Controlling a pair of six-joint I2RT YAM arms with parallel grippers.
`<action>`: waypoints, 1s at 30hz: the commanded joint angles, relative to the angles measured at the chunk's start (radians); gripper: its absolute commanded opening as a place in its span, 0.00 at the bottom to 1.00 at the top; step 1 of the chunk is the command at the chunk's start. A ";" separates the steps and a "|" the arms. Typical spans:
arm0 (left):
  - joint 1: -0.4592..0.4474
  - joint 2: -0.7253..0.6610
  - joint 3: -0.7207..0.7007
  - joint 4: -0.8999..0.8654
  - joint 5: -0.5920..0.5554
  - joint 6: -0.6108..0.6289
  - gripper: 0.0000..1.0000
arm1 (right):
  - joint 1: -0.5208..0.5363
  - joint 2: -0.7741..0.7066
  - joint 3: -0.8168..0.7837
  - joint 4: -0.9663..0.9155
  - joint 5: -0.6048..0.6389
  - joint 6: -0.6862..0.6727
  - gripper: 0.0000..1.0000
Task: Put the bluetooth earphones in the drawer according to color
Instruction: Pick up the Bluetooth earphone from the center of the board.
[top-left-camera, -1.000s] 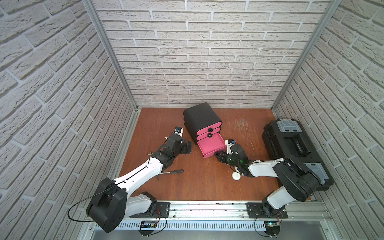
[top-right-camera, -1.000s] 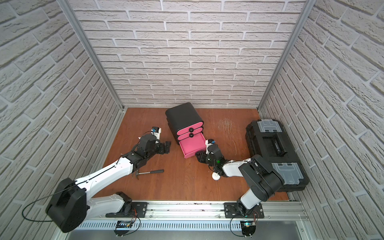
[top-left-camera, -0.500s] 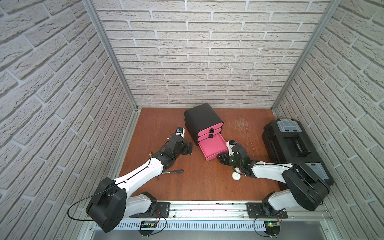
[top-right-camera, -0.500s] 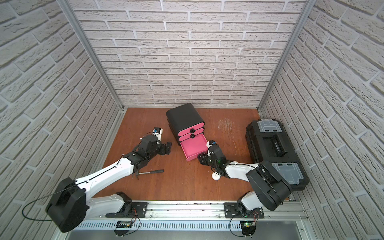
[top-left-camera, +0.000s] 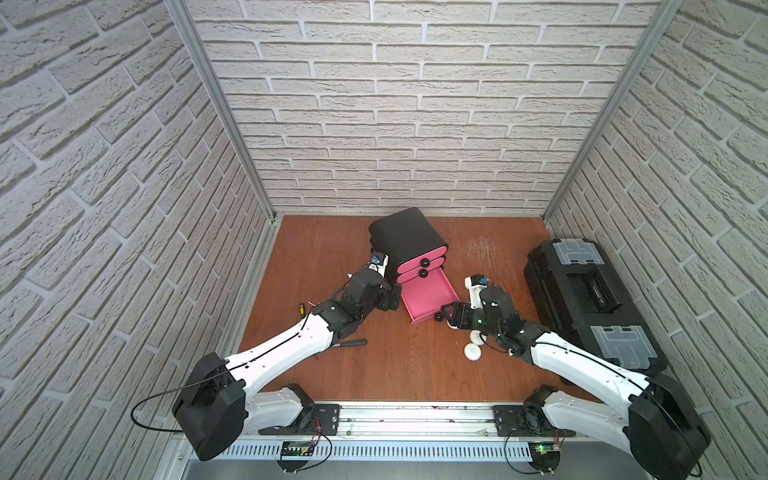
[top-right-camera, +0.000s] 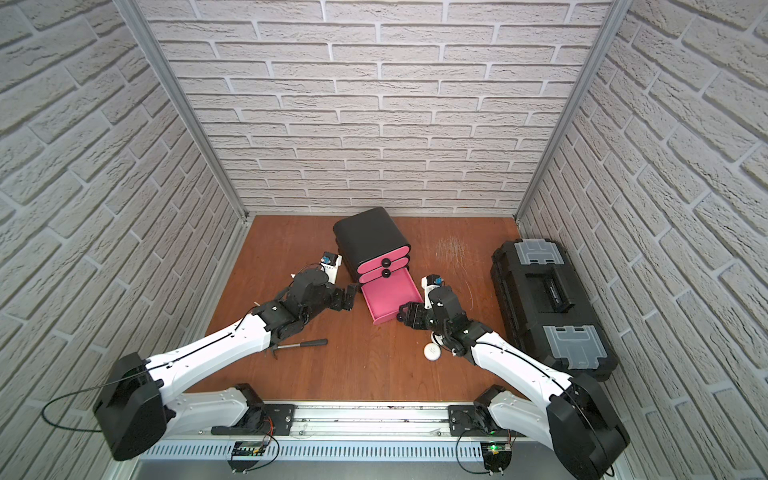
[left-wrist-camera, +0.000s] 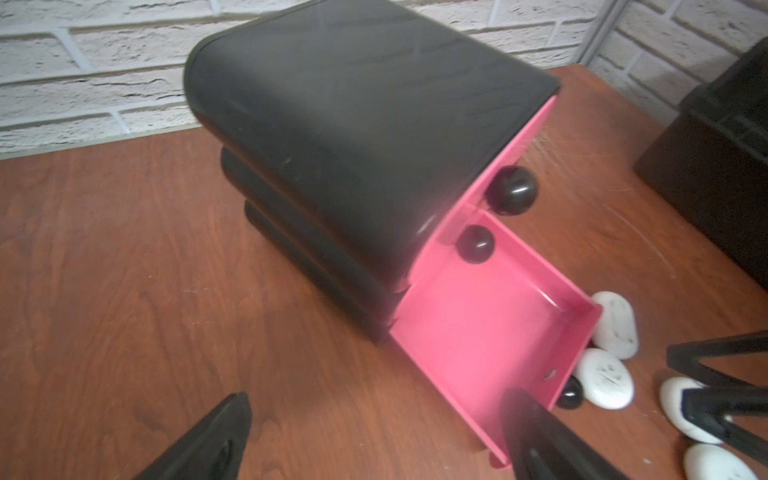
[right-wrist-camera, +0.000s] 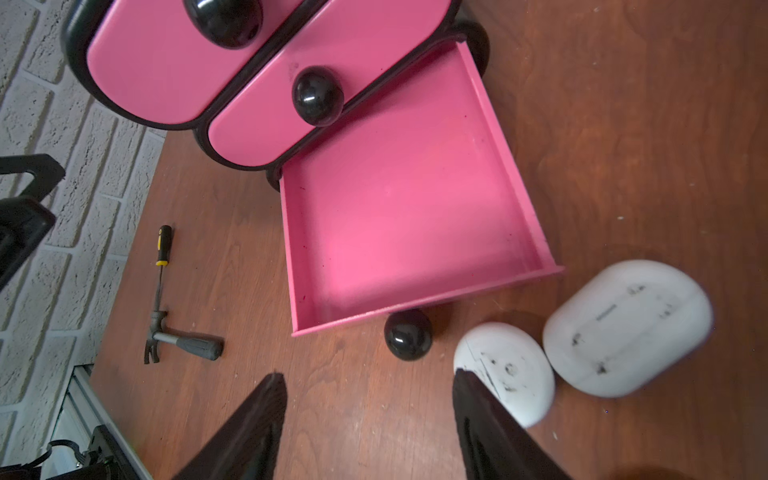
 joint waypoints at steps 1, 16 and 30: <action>-0.041 0.015 0.015 -0.043 0.020 -0.043 0.98 | -0.004 -0.075 0.016 -0.179 0.092 -0.061 0.75; -0.143 0.004 -0.048 -0.113 -0.079 -0.090 0.98 | -0.064 -0.074 -0.007 -0.411 0.261 -0.019 0.82; -0.077 -0.094 -0.160 -0.023 -0.094 -0.048 0.98 | -0.073 0.129 0.049 -0.434 0.227 0.035 0.79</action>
